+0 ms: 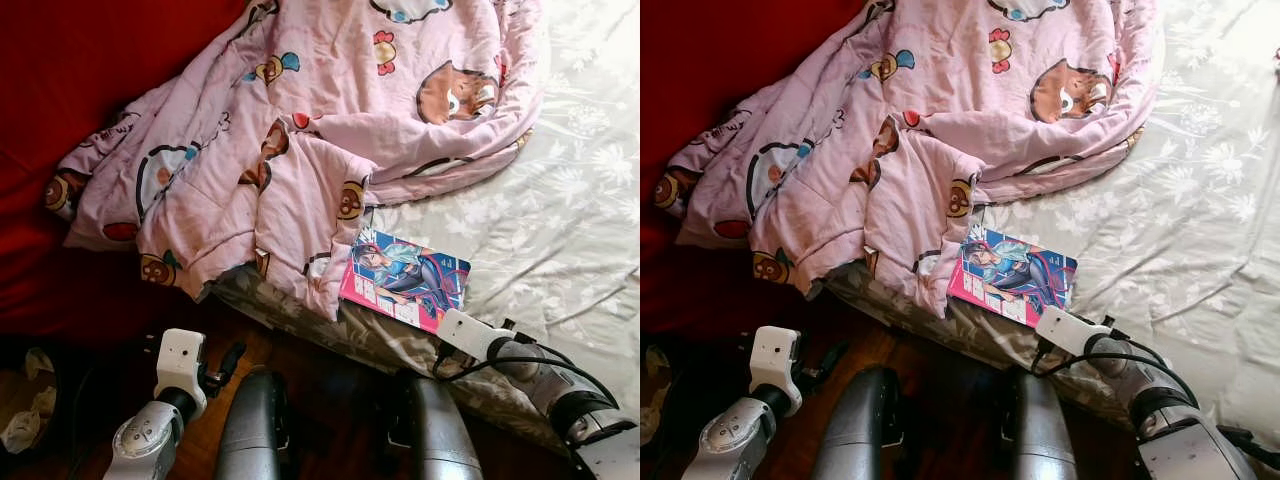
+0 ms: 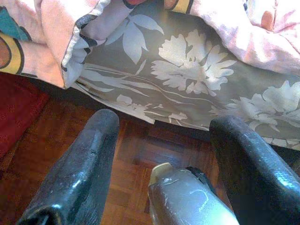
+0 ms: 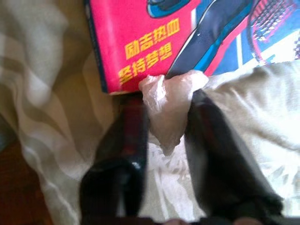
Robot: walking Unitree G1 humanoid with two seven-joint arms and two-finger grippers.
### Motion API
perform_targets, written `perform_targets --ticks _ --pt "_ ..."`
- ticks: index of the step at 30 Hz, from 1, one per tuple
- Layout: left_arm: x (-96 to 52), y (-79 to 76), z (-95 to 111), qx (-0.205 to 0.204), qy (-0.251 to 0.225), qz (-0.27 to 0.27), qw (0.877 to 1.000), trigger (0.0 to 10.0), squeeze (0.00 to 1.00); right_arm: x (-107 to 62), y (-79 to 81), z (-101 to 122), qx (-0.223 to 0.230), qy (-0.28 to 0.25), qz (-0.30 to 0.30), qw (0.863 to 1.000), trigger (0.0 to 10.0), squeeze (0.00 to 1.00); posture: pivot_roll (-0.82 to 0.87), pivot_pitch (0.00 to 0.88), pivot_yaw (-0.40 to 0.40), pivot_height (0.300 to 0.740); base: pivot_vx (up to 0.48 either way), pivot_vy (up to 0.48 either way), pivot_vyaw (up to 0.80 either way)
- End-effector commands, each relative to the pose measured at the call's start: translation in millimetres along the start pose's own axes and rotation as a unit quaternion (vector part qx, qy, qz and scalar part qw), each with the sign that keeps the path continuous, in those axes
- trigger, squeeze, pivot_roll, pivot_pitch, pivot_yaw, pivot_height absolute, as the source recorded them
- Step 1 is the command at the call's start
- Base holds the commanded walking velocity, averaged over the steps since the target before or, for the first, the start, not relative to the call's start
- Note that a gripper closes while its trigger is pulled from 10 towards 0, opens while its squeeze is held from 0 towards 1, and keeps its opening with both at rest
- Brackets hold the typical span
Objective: Clean up the room
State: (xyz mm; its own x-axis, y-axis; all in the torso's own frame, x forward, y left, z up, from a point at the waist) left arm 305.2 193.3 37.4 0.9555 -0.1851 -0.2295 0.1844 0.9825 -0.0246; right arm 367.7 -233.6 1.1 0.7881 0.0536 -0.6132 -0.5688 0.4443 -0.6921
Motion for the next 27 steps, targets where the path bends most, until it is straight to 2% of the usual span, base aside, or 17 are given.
perform_targets --ticks 1,7,16,21,24,25,27 --pt "-7.6 4.2 -17 -0.003 0.031 0.008 0.999 10.0 0.0 0.1 11.5 -4 -0.005 0.005 0.012 1.0 0.0 0.0 0.19 0.439 0.06 0.636 0.0 0.0 0.0" --pt "-5.3 0.8 -17 -0.005 0.031 0.006 0.999 10.0 0.0 0.1 7.8 -7 0.0 0.017 0.001 1.0 0.0 0.0 0.19 0.43 0.058 0.636 0.0 0.0 0.0" --pt "0.4 -2.4 -17 -0.008 0.03 0.005 0.999 10.0 0.0 -0.7 17.7 -13 0.028 0.021 0.005 0.999 0.0 0.0 0.18 0.407 0.055 0.636 0.0 0.0 0.0" --pt "7.5 -1.1 -16 -0.011 0.028 0.009 1.0 10.0 0.0 -2.8 15.5 -20 0.119 0.023 -0.023 0.992 0.0 0.0 0.16 0.372 0.053 0.636 0.0 0.0 0.0" --pt "14.6 -1.5 -14 -0.015 0.024 0.011 1.0 10.0 0.0 -5.9 12.6 -28 0.181 0.019 -0.044 0.982 0.0 0.0 0.14 0.346 0.046 0.636 0.0 0.0 0.0" --pt "19.3 -1.5 -12 -0.017 0.019 0.012 1.0 10.0 0.0 -9.2 8.6 -35 0.228 0.018 -0.065 0.971 0.0 0.0 0.13 0.328 0.042 0.636 0.0 0.0 0.0" --pt "22.0 -1.4 -11 -0.018 0.018 0.013 1.0 10.0 0.0 -10.7 6.6 -38 0.25 0.016 -0.075 0.965 0.0 0.0 0.13 0.328 0.042 0.636 0.0 0.0 0.0"
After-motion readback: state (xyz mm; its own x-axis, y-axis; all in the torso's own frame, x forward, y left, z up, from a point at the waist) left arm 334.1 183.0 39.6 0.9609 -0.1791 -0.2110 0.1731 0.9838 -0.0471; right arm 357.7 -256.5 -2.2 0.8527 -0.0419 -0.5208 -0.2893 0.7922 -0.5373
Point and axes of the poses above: a point about 5 cm out from each wrist's last joint towards the gripper, its own x axis pointing out of the wrist towards the gripper, its own z axis along the axis of the wrist's last joint, y = z × x, the point moved 6 cm from there along x, pointing out of the wrist towards the gripper, and after that the axes turned 3 degrees about -x, right-handed, at the moved point
